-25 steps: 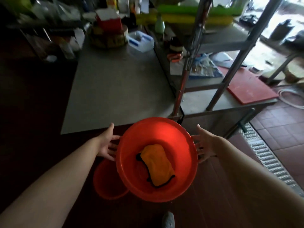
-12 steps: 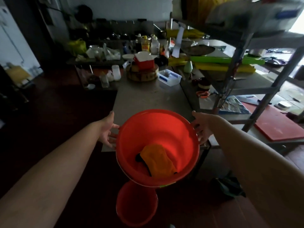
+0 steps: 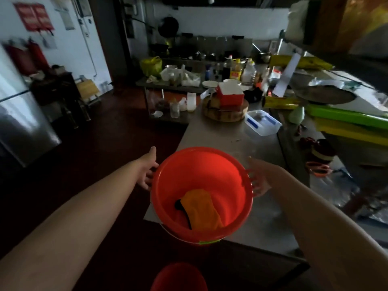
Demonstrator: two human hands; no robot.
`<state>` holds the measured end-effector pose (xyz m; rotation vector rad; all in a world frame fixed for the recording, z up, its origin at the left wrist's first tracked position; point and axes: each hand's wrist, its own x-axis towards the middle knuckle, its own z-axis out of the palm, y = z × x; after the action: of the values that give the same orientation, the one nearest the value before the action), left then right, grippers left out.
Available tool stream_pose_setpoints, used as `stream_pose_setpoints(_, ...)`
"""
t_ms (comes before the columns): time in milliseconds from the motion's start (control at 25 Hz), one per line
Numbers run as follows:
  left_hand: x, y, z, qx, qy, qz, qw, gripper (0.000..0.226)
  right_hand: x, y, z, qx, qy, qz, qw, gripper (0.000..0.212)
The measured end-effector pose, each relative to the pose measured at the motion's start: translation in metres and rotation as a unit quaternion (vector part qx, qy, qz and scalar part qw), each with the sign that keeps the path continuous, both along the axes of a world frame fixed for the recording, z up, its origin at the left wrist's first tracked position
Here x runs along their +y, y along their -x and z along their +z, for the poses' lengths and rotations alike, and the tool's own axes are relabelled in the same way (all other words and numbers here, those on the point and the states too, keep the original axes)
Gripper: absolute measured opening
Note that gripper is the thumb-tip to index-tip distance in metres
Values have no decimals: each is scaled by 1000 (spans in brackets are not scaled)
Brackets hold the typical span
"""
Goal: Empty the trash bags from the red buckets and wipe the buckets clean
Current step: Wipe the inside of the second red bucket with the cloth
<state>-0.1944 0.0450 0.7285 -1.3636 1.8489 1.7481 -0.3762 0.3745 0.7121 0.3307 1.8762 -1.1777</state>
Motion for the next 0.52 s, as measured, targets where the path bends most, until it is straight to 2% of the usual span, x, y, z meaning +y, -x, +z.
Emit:
stream_pose_setpoints(280,-43,67,-27,18,42,41,998,87,-64,48,-22,20,-1,-7,1000,66)
stream_pose_setpoints(400,-64,98,-42,35,63,-12,997,83,-86,61,-36,39,-33,-37,998,63)
stream_pose_setpoints(520,-80,125,-46,60,119,-94,987,75,-100,63,-33,47,-61,-53,996,58)
